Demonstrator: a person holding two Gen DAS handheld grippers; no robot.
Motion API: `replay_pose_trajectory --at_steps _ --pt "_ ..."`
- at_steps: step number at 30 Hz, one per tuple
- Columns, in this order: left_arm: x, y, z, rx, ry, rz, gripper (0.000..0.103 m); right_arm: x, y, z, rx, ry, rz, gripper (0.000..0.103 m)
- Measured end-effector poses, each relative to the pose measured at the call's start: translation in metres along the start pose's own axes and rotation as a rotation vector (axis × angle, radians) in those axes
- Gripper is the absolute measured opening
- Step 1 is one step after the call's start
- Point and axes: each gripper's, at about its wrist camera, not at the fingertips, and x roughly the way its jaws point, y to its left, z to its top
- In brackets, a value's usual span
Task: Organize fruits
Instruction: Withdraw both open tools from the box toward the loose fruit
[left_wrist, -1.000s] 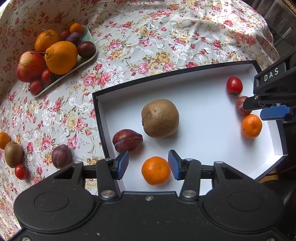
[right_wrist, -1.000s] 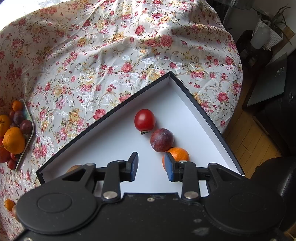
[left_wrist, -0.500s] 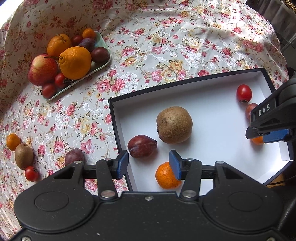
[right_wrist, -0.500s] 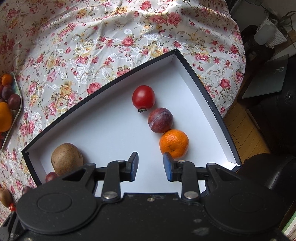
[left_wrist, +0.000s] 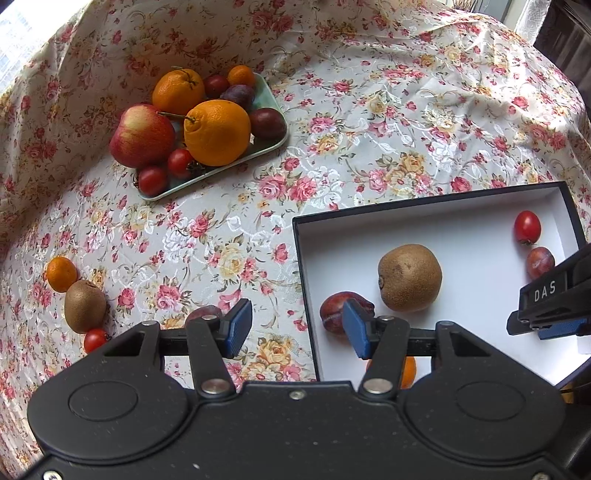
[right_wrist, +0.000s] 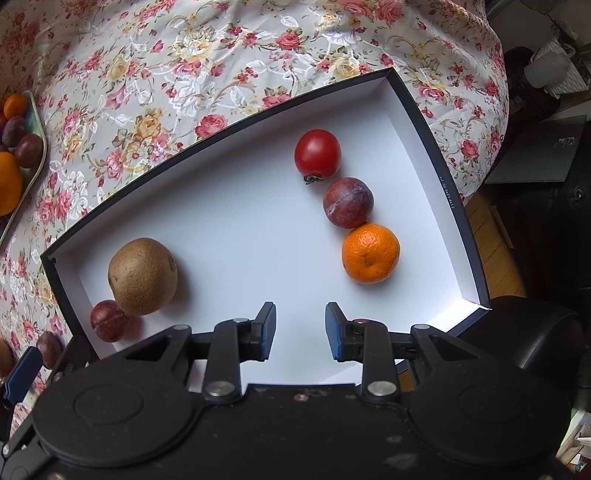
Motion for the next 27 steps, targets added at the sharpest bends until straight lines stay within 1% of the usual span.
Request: replay_pose_trajectory --at_steps 7,12,16,21,22,24,25,27 --pt "-0.004 0.027 0.005 -0.061 -0.025 0.033 0.06 -0.012 0.022 -0.006 -0.045 -0.021 0.007 0.03" --pt "-0.006 0.055 0.008 -0.127 -0.036 0.05 0.06 -0.019 0.043 -0.01 -0.09 -0.025 0.036 0.03" --pt "-0.008 0.08 0.01 -0.188 -0.046 0.067 0.06 -0.03 0.059 -0.015 -0.119 -0.066 0.099 0.031" --pt "-0.011 0.123 0.009 -0.285 -0.059 0.085 0.061 -0.042 0.089 -0.023 -0.161 -0.121 0.114 0.031" --pt "-0.012 0.133 0.009 -0.309 -0.062 0.093 0.061 -0.044 0.095 -0.024 -0.172 -0.121 0.129 0.031" --pt "-0.014 0.152 0.007 -0.362 -0.068 0.11 0.061 -0.047 0.107 -0.027 -0.2 -0.112 0.195 0.031" --pt "-0.014 0.162 0.006 -0.388 -0.071 0.116 0.061 -0.05 0.114 -0.03 -0.212 -0.116 0.24 0.031" --pt "-0.016 0.18 0.004 -0.433 -0.076 0.124 0.061 -0.055 0.128 -0.035 -0.22 -0.134 0.294 0.031"
